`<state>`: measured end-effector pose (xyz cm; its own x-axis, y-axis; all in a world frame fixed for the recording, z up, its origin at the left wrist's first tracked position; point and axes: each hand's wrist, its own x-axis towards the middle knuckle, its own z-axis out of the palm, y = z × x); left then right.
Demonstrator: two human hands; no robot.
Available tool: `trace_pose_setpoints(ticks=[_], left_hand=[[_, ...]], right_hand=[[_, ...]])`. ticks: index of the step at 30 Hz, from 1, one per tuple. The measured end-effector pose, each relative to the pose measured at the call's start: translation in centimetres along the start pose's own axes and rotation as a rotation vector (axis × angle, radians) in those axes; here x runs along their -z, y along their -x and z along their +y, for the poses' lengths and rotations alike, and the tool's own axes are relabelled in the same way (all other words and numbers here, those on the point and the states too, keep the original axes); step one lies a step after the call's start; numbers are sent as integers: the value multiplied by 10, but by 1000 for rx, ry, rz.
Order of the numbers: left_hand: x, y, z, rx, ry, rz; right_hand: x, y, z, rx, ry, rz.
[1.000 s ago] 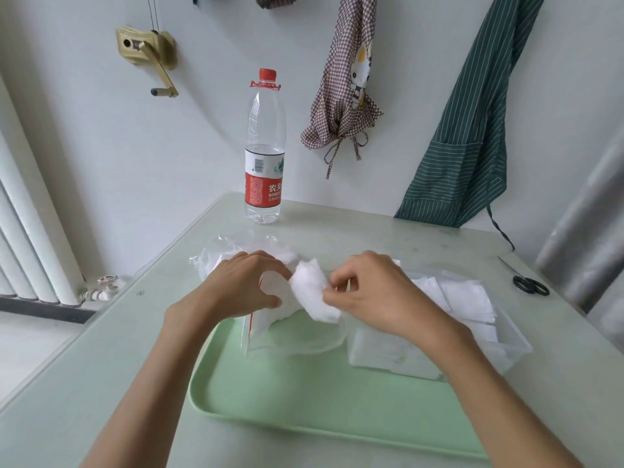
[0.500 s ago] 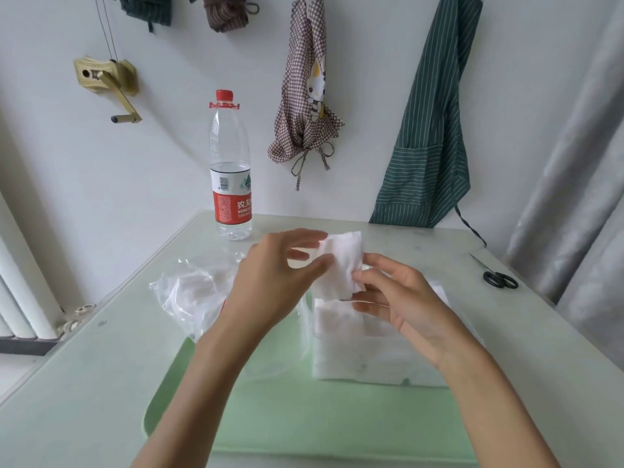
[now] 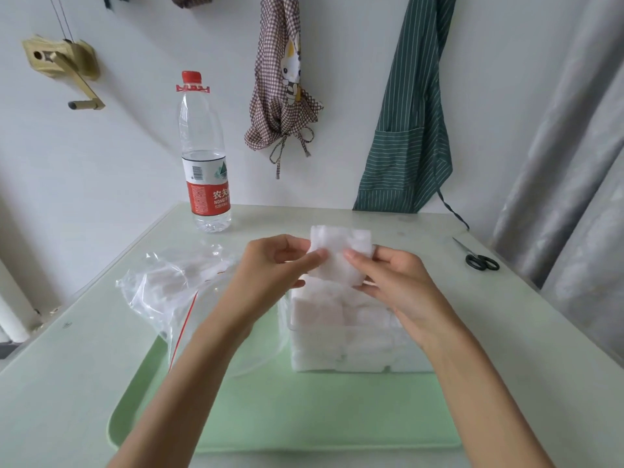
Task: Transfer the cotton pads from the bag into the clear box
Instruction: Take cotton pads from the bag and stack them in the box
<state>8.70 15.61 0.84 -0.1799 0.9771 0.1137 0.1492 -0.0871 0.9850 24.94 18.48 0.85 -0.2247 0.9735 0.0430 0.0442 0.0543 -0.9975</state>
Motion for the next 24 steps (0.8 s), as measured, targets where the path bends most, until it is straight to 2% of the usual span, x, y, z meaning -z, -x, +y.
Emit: trace_pose_setpoints(ticks=[2,9,18,24], left_hand=[[-5,0,0,-29,-18,20],[-22,0,4,-89,-110,41],[-31,-1,-13,-94,-517,-39],[-31,0,-14,-116,-651,-91]], right_hand=[[4,-2,-2,34,32,68],[38,5,-14,43,187,3],[55,3,-6,-301,559,-31],[53,2,-2,-328,690,-112]])
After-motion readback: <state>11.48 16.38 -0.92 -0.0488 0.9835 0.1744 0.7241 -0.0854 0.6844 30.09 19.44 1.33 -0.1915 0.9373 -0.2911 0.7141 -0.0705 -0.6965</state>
